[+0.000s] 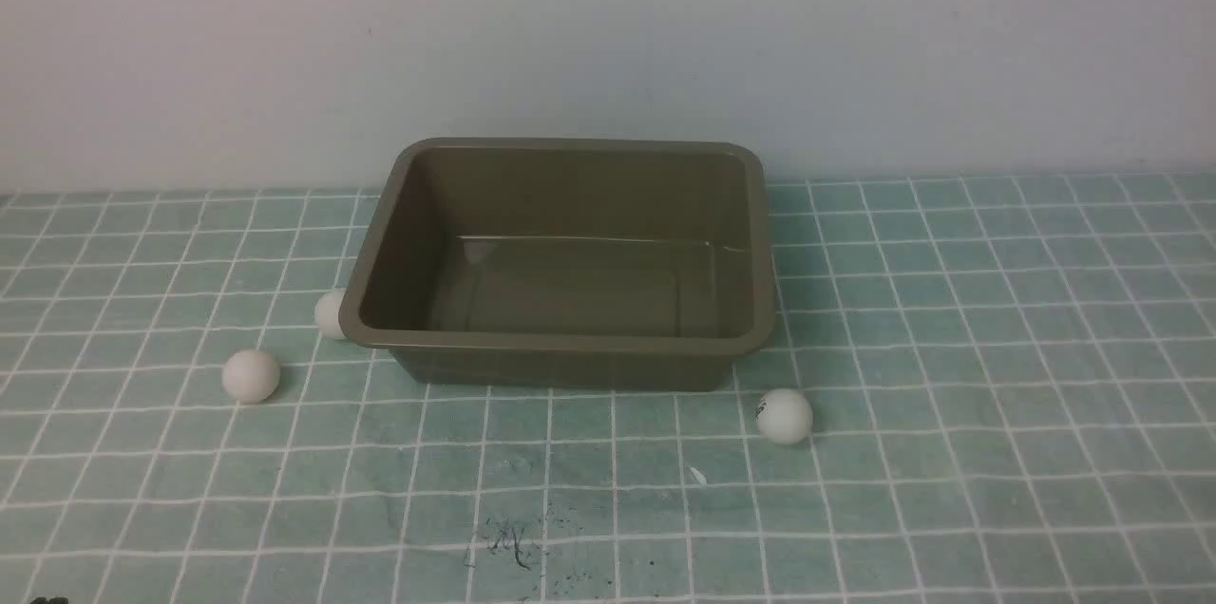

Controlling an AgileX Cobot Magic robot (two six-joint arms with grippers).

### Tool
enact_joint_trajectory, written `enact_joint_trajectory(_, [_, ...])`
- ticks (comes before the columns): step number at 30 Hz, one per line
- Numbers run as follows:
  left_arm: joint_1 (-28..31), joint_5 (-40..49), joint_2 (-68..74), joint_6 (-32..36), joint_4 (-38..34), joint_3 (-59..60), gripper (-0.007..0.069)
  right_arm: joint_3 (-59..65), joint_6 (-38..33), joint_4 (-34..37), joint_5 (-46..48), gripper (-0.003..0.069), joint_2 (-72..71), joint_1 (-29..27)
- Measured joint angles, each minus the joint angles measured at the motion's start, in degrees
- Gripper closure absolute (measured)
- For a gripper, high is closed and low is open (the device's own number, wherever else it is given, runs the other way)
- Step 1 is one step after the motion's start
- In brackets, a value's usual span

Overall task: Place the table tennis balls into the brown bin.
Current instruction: 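Reach for and grasp a ping pong ball on the table beside the basket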

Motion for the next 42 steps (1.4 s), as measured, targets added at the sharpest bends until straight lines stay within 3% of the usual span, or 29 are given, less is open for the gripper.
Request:
enact_joint_trajectory(20, [0.00, -1.39, 0.00, -0.44, -0.99, 0.13, 0.0629, 0.00, 0.00, 0.00, 0.00, 0.0673, 0.00, 0.00])
enact_joint_trajectory(26, [0.00, -14.36, 0.00, -4.62, -14.43, 0.24, 0.0629, 0.00, 0.00, 0.00, 0.00, 0.0673, 0.00, 0.00])
enact_joint_trajectory(31, [0.00, -39.84, 0.00, -7.66, -25.15, -0.42, 0.0629, 0.00, 0.00, -0.17, -0.07, 0.0673, 0.00, 0.00])
enact_joint_trajectory(33, [0.00, -44.13, 0.11, -7.86, -25.11, -3.94, 0.0629, 0.20, 0.51, 0.92, -1.80, 0.0673, 0.00, 0.00])
enact_joint_trajectory(35, [0.00, -41.43, 1.62, -7.86, -23.08, -9.60, 0.0629, 0.59, 2.38, 4.77, -4.86, 0.0673, 0.00, 0.12])
enact_joint_trajectory(37, [0.00, -27.16, 7.35, -7.80, -19.08, -19.81, 0.0629, 0.57, 6.52, 13.63, -10.17, 0.0673, 0.00, 0.29])
enact_joint_trajectory(38, [0.00, -25.51, 8.07, -7.80, -18.76, -21.76, 0.0629, 0.57, 6.98, 14.57, -10.65, 0.0673, 0.00, 0.29])
enact_joint_trajectory(39, [0.00, -15.17, 13.98, -7.80, -16.44, -27.66, 0.0629, 0.57, 10.54, 21.40, -13.63, 0.0673, 0.00, 0.35])
enact_joint_trajectory(42, [0.00, 10.35, 29.72, -7.67, -12.73, -39.85, 0.0629, 0.57, 13.30, 32.94, -17.31, 0.0673, 0.00, 0.35])
